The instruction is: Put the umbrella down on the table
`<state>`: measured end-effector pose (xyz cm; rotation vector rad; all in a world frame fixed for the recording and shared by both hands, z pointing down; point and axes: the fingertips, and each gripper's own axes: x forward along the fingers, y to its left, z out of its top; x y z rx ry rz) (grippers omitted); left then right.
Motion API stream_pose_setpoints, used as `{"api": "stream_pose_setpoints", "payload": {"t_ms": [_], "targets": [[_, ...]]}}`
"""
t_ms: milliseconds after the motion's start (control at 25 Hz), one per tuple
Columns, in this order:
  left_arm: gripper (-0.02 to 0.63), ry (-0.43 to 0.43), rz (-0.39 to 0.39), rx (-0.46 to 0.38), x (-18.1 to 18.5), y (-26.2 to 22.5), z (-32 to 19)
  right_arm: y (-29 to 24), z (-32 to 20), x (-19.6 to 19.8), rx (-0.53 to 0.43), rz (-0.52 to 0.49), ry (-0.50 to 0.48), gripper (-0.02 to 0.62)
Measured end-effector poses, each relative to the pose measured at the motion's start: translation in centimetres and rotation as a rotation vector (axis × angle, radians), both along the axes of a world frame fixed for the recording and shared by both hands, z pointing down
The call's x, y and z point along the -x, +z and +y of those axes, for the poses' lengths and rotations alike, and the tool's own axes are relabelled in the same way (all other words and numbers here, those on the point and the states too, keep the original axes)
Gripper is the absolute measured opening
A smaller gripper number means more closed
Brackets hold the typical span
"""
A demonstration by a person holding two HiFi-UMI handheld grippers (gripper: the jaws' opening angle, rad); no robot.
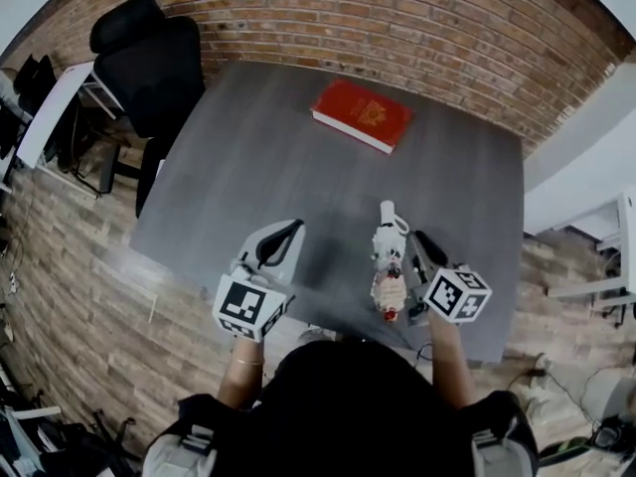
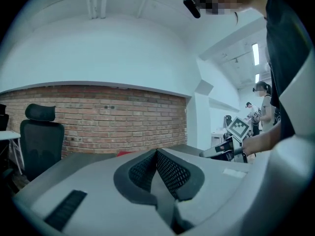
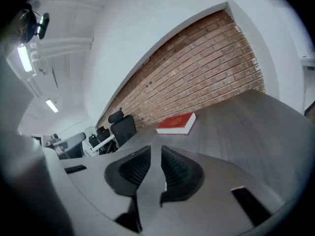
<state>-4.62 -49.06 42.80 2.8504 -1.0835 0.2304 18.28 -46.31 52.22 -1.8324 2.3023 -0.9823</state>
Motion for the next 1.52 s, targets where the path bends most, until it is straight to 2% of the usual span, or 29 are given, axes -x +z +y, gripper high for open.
{"api": "stream_pose_setpoints", "payload": {"t_ms": [160,360,560,760,1040,1520], "targets": [[0.000,0.044,0.000,-0.014,-1.7,-0.8,-0.1,-2.8,0.5,-1.5,-0.075,-0.004,0.065,0.005],[0.000,0.080,0.007,-0.018,-3.1,-1.1,0.0,-4.9,1.4,-2.7,-0.110,0.021,0.108,-0.005],[0.000,0.094,0.002,-0.022,-3.7,-1.1,0.1,-6.9,1.7,-2.0,-0.155,-0.011,0.072,-0.005],[0.000,0.098,-0.004,-0.018,-3.8,-1.0,0.2,-7.2,1.8,-1.5,-0.156,0.060,0.040,-0.005],[0.000,0.093,-0.006,-0.015,-3.6,-1.0,0.1,-7.7,1.7,-0.6,-0.175,0.110,-0.008,-0.006],[0.000,0.106,-0.001,-0.005,-3.9,-0.7,0.3,-7.8,2.1,-0.5,-0.164,0.109,-0.009,-0.006]]}}
